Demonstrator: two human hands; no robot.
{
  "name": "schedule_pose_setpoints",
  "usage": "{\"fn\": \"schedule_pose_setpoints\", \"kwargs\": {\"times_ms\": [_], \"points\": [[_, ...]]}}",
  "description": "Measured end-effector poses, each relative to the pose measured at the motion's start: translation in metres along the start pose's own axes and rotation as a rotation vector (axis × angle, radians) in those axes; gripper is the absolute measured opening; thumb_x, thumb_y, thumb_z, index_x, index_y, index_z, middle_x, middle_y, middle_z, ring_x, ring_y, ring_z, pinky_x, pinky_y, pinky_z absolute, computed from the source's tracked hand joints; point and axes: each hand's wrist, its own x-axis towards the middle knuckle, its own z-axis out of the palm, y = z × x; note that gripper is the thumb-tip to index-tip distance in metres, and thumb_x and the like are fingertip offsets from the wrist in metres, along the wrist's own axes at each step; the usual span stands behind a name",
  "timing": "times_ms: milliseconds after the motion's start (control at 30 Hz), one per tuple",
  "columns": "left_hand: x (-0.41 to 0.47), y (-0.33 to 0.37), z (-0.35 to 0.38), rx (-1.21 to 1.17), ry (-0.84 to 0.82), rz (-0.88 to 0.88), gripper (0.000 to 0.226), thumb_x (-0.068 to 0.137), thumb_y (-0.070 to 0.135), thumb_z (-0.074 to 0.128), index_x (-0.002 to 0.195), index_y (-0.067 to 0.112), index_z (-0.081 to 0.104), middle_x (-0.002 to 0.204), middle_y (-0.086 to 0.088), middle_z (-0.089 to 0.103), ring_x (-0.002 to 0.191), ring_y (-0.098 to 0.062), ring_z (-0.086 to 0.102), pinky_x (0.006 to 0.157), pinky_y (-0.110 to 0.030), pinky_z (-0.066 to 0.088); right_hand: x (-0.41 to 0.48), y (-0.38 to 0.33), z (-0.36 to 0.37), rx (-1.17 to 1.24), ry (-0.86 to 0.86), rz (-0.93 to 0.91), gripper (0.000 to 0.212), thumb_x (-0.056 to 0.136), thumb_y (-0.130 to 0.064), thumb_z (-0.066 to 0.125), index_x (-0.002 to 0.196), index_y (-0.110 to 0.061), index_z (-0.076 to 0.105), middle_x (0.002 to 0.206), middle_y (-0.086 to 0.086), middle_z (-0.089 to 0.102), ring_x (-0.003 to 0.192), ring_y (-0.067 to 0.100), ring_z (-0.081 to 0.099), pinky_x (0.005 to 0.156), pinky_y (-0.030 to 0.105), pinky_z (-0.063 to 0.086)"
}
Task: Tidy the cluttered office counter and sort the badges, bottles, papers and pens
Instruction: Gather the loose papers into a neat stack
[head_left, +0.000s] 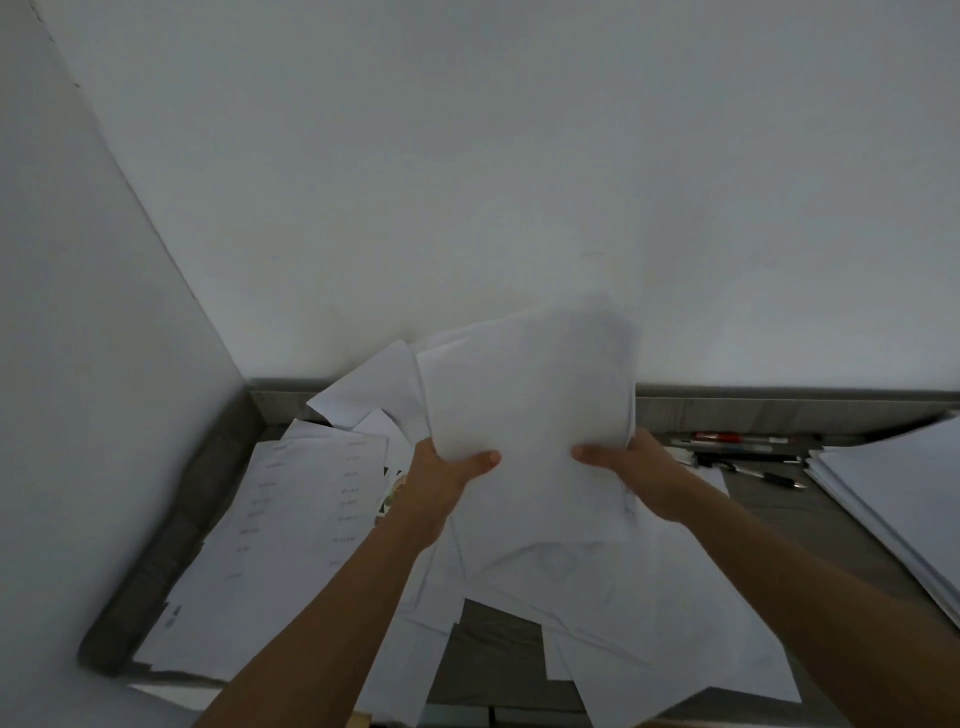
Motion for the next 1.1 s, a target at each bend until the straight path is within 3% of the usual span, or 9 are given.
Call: {"fn": "schedule_pose_setpoints", "kwargs": {"times_ms": [167,300,433,533,633,767,900,1000,1100], "points": [[-0.003,0.022,-0.037,0.014,0.121,0.063,0.028,0.079,-0.004,0.071,0.100,0.015,0.067,0.095,0.001,0.073,0.088,-0.017,0.070,0.078,-0.034,0.057,0.011,-0.035,0.037,0.023,-0.110,-0.001,0.025,0.081,-0.016,0.074,0.105,-0.010,0.068,0.106,0.012,0.073,0.091,0.025,0.072,0.077,0.037,0.059],[-0.020,0.010,-0.110,0.066,0.326,-0.043,0.040,0.080,-0.003,0.070,0.119,0.004,0.060,0.112,-0.009,0.064,0.102,-0.027,0.060,0.090,-0.037,0.047,0.026,-0.032,0.078,-0.013,-0.337,0.167,0.034,0.090,-0.032,0.066,0.116,-0.011,0.065,0.110,0.008,0.072,0.099,0.027,0.070,0.090,0.040,0.054],[-0.059,-0.027,-0.182,0.071,0.515,-0.228,0.046,0.079,-0.008,0.068,0.123,-0.006,0.057,0.121,-0.020,0.062,0.106,-0.033,0.060,0.098,-0.045,0.045,0.045,-0.002,0.120,0.047,-0.336,0.389,0.044,0.088,-0.035,0.068,0.122,-0.010,0.057,0.115,0.020,0.066,0.104,0.035,0.066,0.092,0.045,0.054],[-0.092,-0.053,-0.210,0.019,0.664,-0.358,0.043,0.079,-0.011,0.065,0.121,-0.009,0.056,0.117,-0.019,0.062,0.095,-0.031,0.057,0.088,-0.041,0.045,0.053,0.016,0.156,0.104,-0.341,0.549,0.040,0.089,-0.030,0.068,0.119,-0.008,0.055,0.119,0.023,0.060,0.105,0.036,0.063,0.088,0.045,0.054],[-0.102,-0.065,-0.212,-0.023,0.763,-0.384,0.036,0.082,-0.010,0.061,0.116,-0.002,0.053,0.105,-0.014,0.057,0.085,-0.029,0.054,0.080,-0.037,0.044,0.059,0.028,0.192,0.142,-0.408,0.602,0.020,0.091,-0.028,0.063,0.091,-0.008,0.058,0.095,0.018,0.057,0.082,0.029,0.060,0.071,0.036,0.055],[-0.101,-0.067,-0.205,0.041,0.757,-0.341,0.048,0.065,0.016,0.073,0.108,-0.004,0.063,0.086,-0.010,0.067,0.076,-0.029,0.065,0.075,-0.044,0.057,0.071,0.038,0.239,0.182,-0.320,0.638,0.030,0.096,-0.027,0.057,0.073,-0.010,0.046,0.070,0.012,0.052,0.060,0.025,0.055,0.058,0.032,0.050],[-0.104,-0.069,-0.213,-0.081,0.759,-0.366,0.053,0.064,0.017,0.075,0.112,0.002,0.061,0.096,-0.011,0.068,0.082,-0.027,0.066,0.067,-0.032,0.055,0.086,0.049,0.274,-0.040,-0.279,0.537,0.015,0.093,-0.027,0.059,0.091,-0.012,0.059,0.084,0.004,0.058,0.067,0.014,0.054,0.061,0.026,0.048],[-0.105,-0.067,-0.221,-0.139,0.737,-0.391,0.059,0.054,0.019,0.071,0.109,0.000,0.063,0.101,-0.015,0.069,0.084,-0.029,0.067,0.068,-0.032,0.055,0.090,0.051,0.288,-0.241,-0.232,0.417,0.029,0.097,-0.016,0.047,0.068,-0.016,0.045,0.071,-0.001,0.046,0.059,0.010,0.043,0.049,0.018,0.038],[-0.109,-0.066,-0.230,-0.219,0.761,-0.375,0.054,0.052,0.014,0.071,0.105,0.002,0.066,0.103,-0.018,0.069,0.090,-0.033,0.065,0.073,-0.036,0.054,0.101,0.027,0.280,-0.661,-0.382,0.187,0.019,0.088,-0.010,0.061,0.071,-0.005,0.053,0.066,0.009,0.051,0.055,0.022,0.052,0.046,0.020,0.041]]}}
